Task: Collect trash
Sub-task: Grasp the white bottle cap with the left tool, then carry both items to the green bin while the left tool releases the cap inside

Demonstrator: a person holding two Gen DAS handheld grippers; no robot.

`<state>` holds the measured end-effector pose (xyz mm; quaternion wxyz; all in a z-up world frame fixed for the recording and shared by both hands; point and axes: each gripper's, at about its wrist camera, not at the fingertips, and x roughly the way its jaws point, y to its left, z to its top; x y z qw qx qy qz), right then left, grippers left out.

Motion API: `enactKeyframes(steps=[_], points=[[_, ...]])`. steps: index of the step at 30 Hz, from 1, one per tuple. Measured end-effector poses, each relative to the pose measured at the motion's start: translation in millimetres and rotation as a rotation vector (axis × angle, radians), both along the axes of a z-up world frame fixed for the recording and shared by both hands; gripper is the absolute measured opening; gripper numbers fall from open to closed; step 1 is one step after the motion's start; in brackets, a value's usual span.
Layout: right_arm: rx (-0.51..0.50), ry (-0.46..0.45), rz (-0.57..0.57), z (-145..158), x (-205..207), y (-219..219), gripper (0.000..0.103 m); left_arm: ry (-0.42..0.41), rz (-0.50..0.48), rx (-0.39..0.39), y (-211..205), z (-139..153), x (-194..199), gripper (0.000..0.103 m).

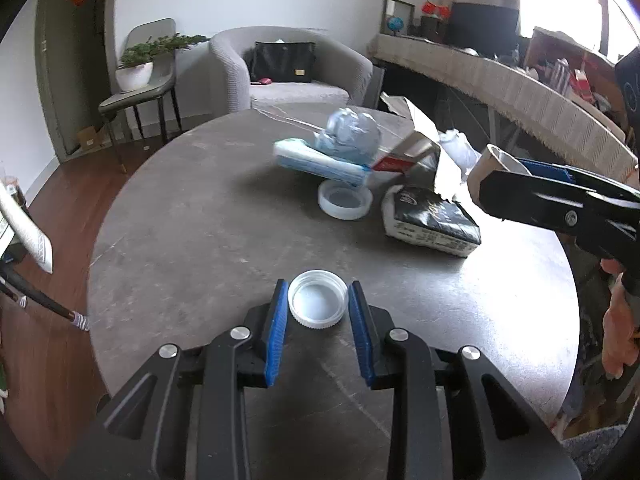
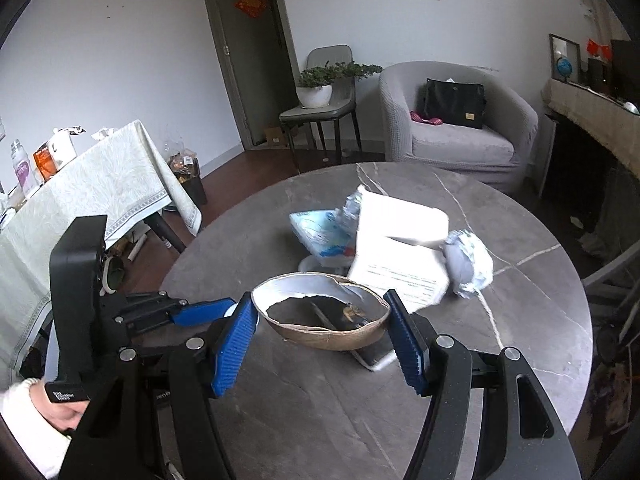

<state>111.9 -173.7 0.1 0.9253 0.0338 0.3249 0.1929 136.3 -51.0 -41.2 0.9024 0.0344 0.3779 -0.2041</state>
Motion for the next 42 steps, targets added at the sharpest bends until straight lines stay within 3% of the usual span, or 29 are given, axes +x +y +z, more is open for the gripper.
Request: enactKeyframes(steps=[15,23,30,42], points=[[0.0,-0.013,0.091,4,15,82,0.065,-0.07,0.228,-0.082,122,24,-10,0.033],[0.003,-0.014,0.183,5,27,145,0.065,-0.06,0.321,-0.08,185,20,-21,0.033],[0.001,-0.011,0.252,4,30,191,0.065,0.016,0.376,-0.07,227,-2,-29,0.033],[-0.025,0.022,0.346,-10,33,262,0.065,0.235,0.353,-0.055,254,-65,-36,0.033]])
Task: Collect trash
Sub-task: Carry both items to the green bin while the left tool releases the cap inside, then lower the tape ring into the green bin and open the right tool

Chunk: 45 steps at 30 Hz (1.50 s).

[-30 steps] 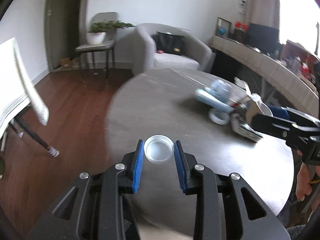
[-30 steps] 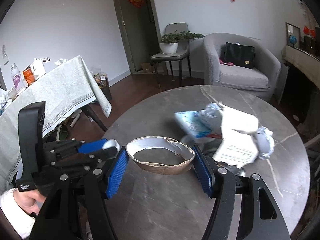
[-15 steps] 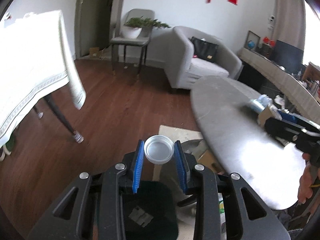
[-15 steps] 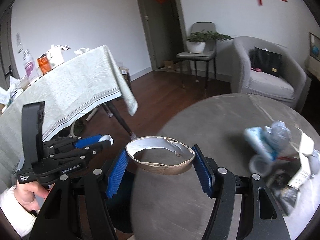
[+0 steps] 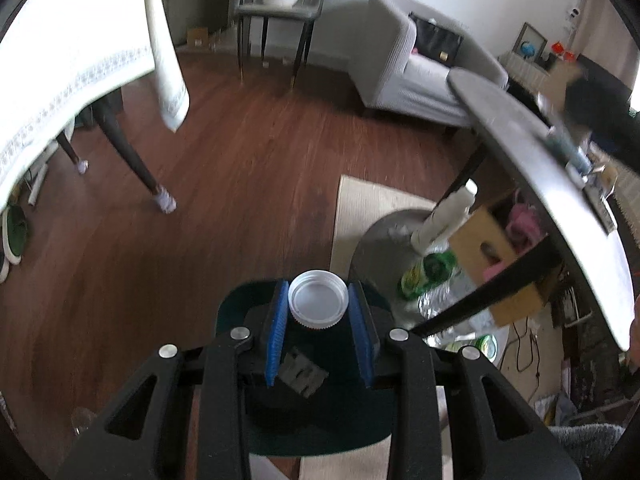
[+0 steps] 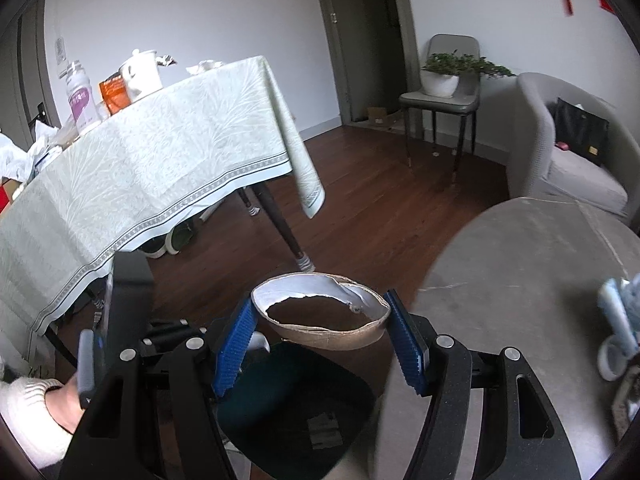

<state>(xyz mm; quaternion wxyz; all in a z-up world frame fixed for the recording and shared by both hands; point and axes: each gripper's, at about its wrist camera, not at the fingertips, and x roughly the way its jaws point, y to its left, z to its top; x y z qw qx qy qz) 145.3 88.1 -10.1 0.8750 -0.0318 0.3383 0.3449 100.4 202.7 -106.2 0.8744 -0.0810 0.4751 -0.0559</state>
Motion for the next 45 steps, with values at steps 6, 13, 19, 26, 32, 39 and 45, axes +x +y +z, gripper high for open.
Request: enactKeyframes(steps=[6,13,19,26,32,39,45], points=[[-0.023,0.005,0.021,-7,1,24,0.065,0.082,-0.027,-0.051,9,-21,-3,0.033],[-0.037,0.017,0.029,-14,6,38,0.065,0.111,-0.042,-0.068,18,-29,-6,0.039],[-0.055,0.028,0.038,-22,8,49,0.065,0.098,-0.034,-0.069,29,-23,-10,0.044],[-0.083,0.058,0.042,-36,13,62,0.065,0.029,0.006,-0.065,53,-2,-20,0.048],[-0.129,0.105,0.045,-57,17,75,0.065,-0.052,0.068,-0.048,78,24,-29,0.05],[-0.171,0.166,0.058,-87,19,89,0.065,-0.14,0.087,-0.031,87,53,-38,0.047],[-0.233,0.195,0.076,-110,12,99,0.065,-0.182,0.1,-0.032,88,71,-42,0.042]])
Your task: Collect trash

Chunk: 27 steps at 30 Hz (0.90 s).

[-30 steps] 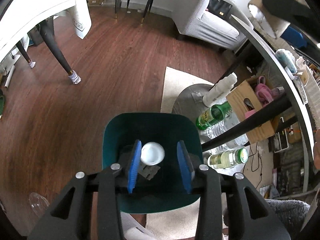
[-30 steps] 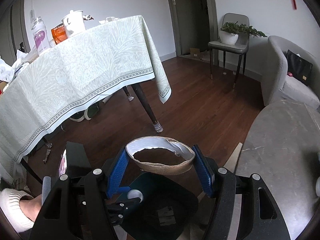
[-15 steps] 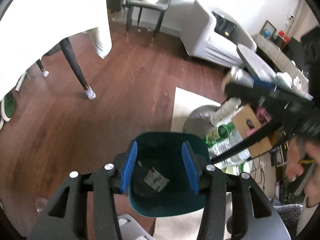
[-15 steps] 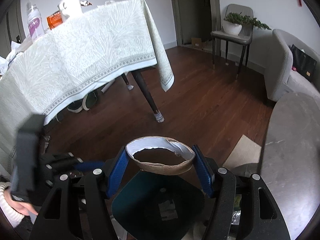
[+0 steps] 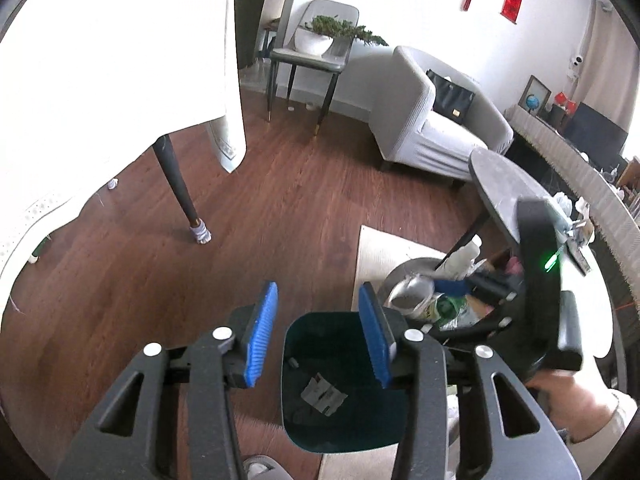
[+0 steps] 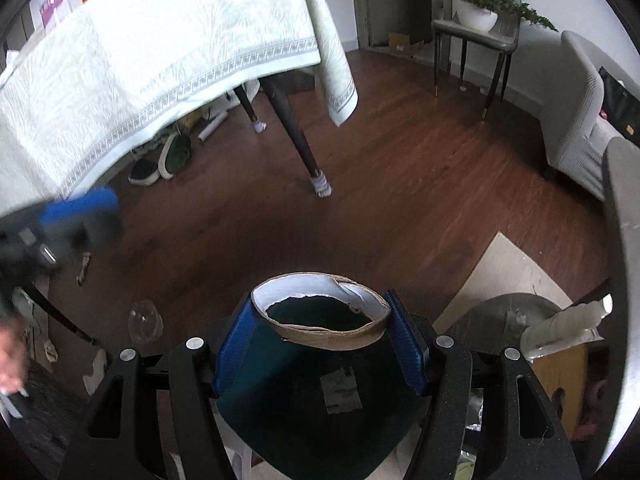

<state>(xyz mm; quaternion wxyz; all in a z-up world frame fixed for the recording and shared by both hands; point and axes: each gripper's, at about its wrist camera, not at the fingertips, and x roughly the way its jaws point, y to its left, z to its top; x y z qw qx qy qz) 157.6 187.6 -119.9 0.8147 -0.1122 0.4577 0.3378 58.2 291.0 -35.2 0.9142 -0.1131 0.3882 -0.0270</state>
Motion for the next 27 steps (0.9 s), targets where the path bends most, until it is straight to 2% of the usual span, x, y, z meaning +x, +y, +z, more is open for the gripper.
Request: enactKeyframes(steps=[7,13,18,22,27], points=[[-0.069,0.038,0.036,-26,-11,3,0.066,-0.05,-0.008,0.021,-9,22,-4,0.037],[-0.116,0.058,0.051,-41,-17,1,0.065,-0.083,-0.024,0.018,-18,38,-6,0.036],[-0.146,0.057,0.066,-47,-22,-2,0.066,-0.11,-0.024,0.008,-23,50,-7,0.033],[-0.172,0.048,0.081,-51,-28,-5,0.076,-0.128,-0.029,0.008,-30,58,-8,0.033],[-0.163,0.031,0.081,-43,-32,-16,0.076,-0.147,-0.038,0.008,-42,66,-7,0.033]])
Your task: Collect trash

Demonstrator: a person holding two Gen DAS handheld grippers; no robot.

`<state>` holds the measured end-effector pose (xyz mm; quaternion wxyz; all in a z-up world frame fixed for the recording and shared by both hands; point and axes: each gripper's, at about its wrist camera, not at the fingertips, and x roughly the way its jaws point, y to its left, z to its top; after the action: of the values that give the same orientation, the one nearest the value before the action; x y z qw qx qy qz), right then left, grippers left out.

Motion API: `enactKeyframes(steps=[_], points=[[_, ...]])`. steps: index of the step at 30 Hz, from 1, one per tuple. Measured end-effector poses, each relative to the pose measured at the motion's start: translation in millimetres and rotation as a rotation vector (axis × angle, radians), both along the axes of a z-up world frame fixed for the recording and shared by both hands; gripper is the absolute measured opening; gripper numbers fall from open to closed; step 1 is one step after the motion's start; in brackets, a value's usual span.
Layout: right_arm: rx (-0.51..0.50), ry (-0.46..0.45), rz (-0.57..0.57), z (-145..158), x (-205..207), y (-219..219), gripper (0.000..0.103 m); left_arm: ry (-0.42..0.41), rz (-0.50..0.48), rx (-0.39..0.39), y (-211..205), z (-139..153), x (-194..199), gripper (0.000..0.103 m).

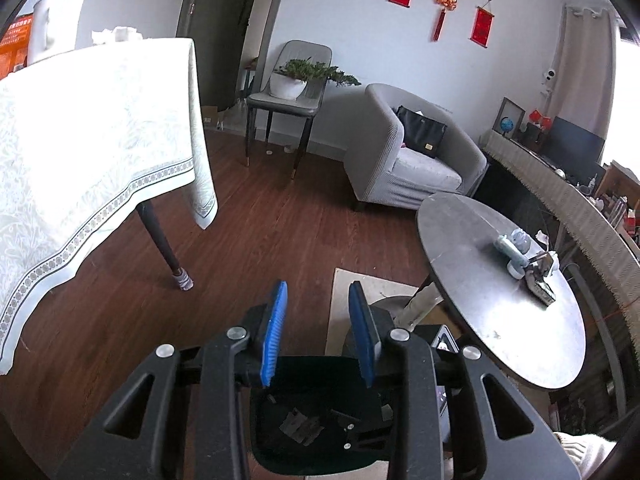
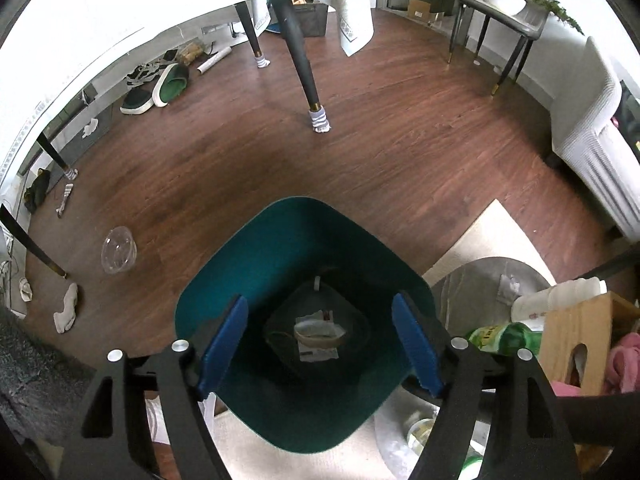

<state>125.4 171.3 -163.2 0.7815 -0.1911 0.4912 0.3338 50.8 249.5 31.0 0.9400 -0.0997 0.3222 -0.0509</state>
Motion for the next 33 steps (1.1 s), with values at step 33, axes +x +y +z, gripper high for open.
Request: enactKeyframes(steps=[33], points=[[0.262,-0.27,-0.115,133,-16,-127,0.072,-0.064,-0.08,0.085,-95,24,19,0.043]])
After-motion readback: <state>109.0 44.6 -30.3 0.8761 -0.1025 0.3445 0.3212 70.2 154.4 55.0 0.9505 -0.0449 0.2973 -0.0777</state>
